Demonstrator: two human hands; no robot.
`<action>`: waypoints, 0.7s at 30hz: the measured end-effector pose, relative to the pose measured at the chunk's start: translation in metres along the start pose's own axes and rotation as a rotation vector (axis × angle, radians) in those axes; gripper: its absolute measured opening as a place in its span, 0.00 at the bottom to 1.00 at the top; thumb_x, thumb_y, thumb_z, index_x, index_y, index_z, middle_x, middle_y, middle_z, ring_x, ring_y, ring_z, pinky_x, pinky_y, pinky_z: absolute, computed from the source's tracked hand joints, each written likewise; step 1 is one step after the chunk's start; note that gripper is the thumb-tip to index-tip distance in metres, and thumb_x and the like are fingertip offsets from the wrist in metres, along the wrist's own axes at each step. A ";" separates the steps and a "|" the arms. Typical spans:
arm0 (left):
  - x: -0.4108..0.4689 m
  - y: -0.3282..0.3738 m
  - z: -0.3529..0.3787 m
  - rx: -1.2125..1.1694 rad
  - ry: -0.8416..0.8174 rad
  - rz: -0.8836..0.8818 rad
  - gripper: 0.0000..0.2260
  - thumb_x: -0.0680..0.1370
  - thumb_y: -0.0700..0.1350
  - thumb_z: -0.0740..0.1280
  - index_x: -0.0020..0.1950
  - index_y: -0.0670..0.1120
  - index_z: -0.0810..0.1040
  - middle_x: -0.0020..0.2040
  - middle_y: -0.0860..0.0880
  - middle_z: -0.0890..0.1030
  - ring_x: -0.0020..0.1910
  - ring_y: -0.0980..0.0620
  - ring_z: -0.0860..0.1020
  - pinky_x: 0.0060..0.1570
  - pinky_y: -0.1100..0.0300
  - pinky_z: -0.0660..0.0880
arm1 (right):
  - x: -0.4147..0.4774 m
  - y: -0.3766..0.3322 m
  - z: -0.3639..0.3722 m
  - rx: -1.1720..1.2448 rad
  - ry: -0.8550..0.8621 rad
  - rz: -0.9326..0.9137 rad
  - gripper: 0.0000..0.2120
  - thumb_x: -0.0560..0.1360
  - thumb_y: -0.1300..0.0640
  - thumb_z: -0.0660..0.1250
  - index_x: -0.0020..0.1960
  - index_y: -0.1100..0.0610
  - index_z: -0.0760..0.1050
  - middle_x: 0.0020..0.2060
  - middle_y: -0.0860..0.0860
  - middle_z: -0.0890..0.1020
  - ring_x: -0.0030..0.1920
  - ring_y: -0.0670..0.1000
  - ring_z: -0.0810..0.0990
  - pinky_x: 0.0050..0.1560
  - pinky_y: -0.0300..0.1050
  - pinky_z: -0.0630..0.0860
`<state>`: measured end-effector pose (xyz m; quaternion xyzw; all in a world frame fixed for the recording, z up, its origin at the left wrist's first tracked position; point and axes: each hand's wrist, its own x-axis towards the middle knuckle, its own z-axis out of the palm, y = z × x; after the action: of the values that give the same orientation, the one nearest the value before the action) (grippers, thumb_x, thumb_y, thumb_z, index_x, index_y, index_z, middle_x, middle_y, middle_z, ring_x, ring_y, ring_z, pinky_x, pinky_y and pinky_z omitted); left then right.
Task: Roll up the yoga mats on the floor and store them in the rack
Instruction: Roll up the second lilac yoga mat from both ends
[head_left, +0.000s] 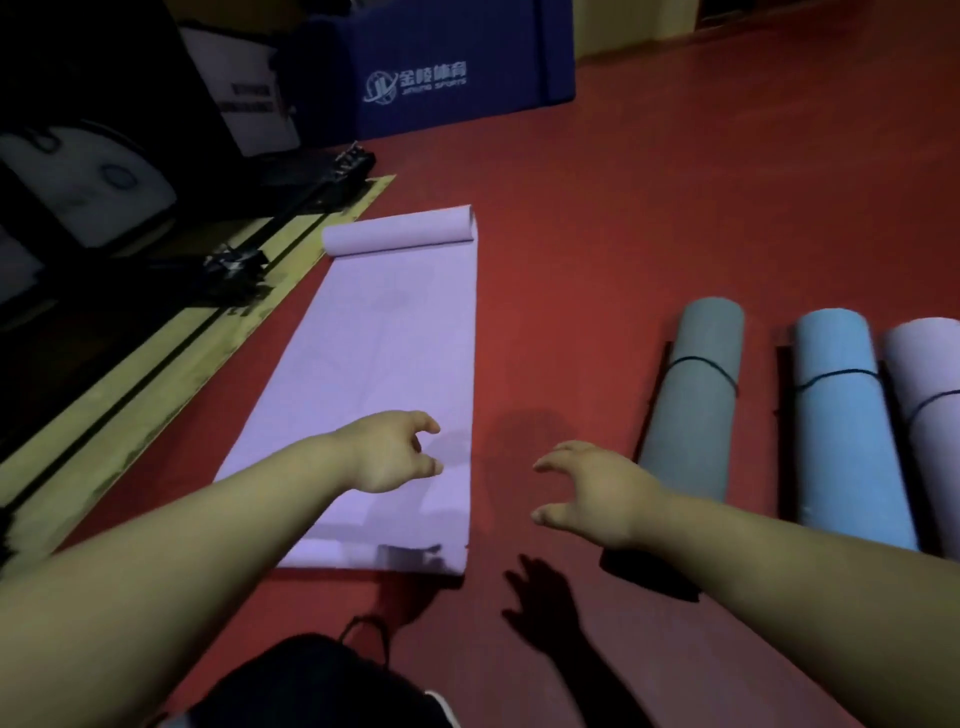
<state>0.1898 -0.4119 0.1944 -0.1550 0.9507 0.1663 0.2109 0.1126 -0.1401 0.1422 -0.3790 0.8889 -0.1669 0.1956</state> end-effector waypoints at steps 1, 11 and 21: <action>-0.001 -0.026 0.010 0.007 -0.001 -0.028 0.27 0.80 0.57 0.69 0.77 0.54 0.67 0.69 0.50 0.77 0.59 0.52 0.76 0.57 0.62 0.68 | 0.012 -0.011 0.012 0.011 -0.021 -0.012 0.32 0.75 0.39 0.72 0.75 0.50 0.71 0.74 0.51 0.71 0.74 0.53 0.69 0.73 0.42 0.63; 0.039 -0.242 0.157 0.098 0.084 -0.171 0.24 0.84 0.56 0.58 0.80 0.58 0.62 0.73 0.49 0.70 0.72 0.44 0.69 0.70 0.48 0.68 | 0.159 -0.076 0.190 0.087 -0.244 -0.015 0.28 0.80 0.44 0.65 0.78 0.49 0.66 0.75 0.54 0.70 0.74 0.57 0.69 0.74 0.46 0.65; 0.076 -0.270 0.203 0.170 0.167 -0.141 0.18 0.81 0.61 0.54 0.59 0.56 0.79 0.55 0.53 0.83 0.58 0.47 0.79 0.62 0.49 0.70 | 0.188 -0.040 0.254 0.136 -0.223 -0.090 0.24 0.77 0.56 0.69 0.73 0.46 0.74 0.72 0.45 0.76 0.72 0.49 0.73 0.70 0.37 0.64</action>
<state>0.2937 -0.5933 -0.0808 -0.2160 0.9624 0.0564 0.1544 0.1381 -0.3430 -0.1016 -0.4205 0.8304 -0.1922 0.3109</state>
